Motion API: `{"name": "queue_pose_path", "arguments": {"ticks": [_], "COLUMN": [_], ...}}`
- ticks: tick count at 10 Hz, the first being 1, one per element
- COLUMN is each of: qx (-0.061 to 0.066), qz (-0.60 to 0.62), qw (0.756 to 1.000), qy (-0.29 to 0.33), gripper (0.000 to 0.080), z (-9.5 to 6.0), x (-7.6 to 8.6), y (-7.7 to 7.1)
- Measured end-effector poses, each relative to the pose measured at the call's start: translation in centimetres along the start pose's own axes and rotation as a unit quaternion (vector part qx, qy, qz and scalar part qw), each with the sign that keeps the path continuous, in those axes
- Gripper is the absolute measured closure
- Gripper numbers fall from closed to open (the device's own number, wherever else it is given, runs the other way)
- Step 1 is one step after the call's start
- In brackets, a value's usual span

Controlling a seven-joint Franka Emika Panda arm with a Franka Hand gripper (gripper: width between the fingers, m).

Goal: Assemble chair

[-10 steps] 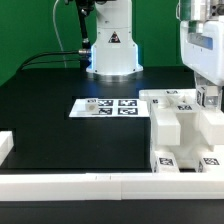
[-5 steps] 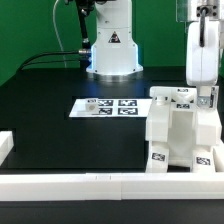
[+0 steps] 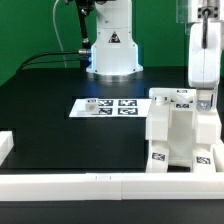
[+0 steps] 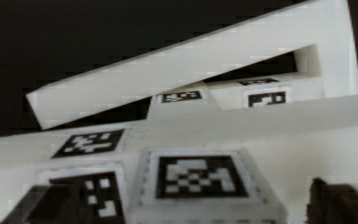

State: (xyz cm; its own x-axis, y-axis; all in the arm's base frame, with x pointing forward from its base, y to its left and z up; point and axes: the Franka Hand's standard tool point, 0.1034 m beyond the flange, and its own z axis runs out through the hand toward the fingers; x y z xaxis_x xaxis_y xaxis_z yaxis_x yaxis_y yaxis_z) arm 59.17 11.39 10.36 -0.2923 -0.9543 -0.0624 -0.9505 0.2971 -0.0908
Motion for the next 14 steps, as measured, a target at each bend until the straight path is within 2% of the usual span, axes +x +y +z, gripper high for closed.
{"name": "queue_pose_path", "arguments": {"ticks": [1,3,5,8,9,10,11,12,13,14], "qx": [0.003,0.018,0.017,0.018,0.015,0.017,0.014,0.010,0.014,0.017], "qz": [-0.015,-0.032,-0.036,-0.058,-0.080,-0.156,-0.216,-0.275,-0.289,-0.337], "qw": [1.000,0.999,0.999,0.998,0.996,0.987,0.976,0.961,0.957,0.941], "qy": [-0.008,-0.033,-0.029,-0.028,-0.025,-0.025,-0.030,-0.031,-0.030,-0.029], "gripper": [0.0157,0.0152,0.0151,0.0151,0.0151,0.0151,0.0151,0.0151,0.0151,0.0151], "z": [-0.7,-3.8,-3.2,-3.1,-2.7,-2.9,-3.2,-3.2,-3.5,-3.5], "x": [0.2,1.5,1.4,1.6,2.5,4.1,5.9,7.1,6.7,6.6], "y": [0.0,-0.9,-0.6,-0.6,0.0,0.4,1.2,2.0,1.3,1.1]}}
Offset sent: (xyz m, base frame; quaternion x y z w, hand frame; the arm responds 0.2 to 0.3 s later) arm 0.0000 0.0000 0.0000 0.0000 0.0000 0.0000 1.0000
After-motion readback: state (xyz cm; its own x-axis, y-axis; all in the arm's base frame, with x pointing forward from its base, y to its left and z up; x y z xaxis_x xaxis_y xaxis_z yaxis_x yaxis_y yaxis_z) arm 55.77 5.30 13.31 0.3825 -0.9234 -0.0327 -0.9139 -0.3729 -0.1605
